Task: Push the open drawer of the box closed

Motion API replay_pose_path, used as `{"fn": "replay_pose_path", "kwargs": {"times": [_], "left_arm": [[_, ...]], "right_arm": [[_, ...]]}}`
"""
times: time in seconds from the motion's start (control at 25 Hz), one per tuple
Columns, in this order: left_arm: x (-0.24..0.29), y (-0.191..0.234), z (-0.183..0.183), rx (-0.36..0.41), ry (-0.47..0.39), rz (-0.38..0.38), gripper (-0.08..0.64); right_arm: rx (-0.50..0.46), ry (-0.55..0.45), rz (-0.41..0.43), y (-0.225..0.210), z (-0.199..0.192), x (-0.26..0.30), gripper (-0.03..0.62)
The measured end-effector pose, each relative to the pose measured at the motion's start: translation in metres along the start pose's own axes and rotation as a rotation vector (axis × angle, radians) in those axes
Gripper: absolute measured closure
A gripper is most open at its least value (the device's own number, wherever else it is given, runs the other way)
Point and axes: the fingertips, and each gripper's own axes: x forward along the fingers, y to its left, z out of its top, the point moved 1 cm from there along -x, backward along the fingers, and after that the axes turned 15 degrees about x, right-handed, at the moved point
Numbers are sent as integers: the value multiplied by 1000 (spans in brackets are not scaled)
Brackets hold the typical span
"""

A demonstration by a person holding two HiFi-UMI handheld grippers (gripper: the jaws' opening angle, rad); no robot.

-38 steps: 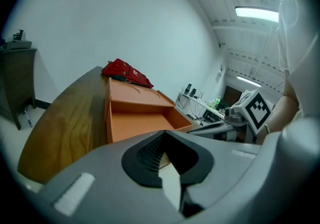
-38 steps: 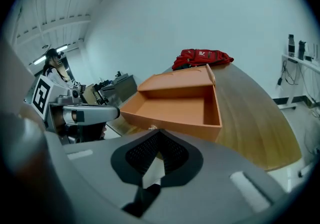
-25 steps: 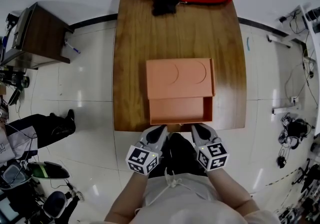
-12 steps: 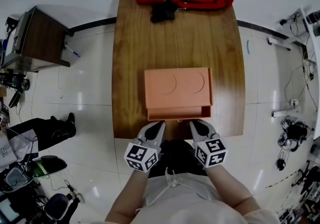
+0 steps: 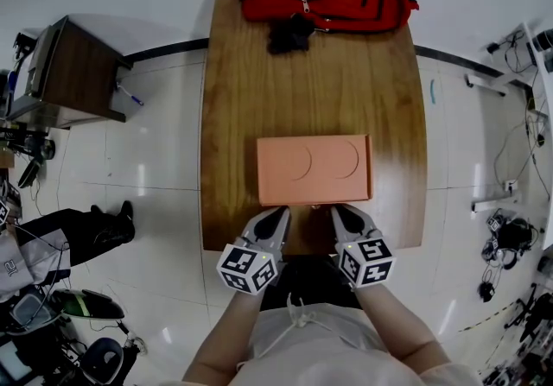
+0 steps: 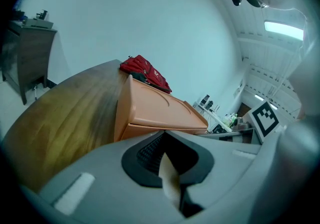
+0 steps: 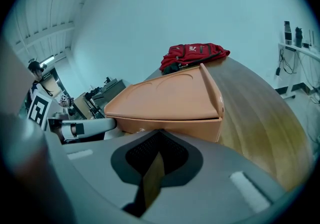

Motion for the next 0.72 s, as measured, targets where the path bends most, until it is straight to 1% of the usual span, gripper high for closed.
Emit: {"fn": "replay_pose_path", "kwargs": {"times": [0.28, 0.48, 0.6, 0.72], "left_arm": [[4, 6, 2, 1, -1, 3, 554], [-4, -5, 5, 12, -13, 3, 554], [-13, -19, 13, 28, -44, 6, 554], [-28, -37, 32, 72, -110, 18, 554]], "right_arm": [[-14, -1, -1, 1, 4, 6, 586], [-25, -25, 14, 3, 9, -7, 586], [-38, -55, 36, 8, 12, -22, 586], [-79, -109, 77, 19, 17, -44, 586]]}}
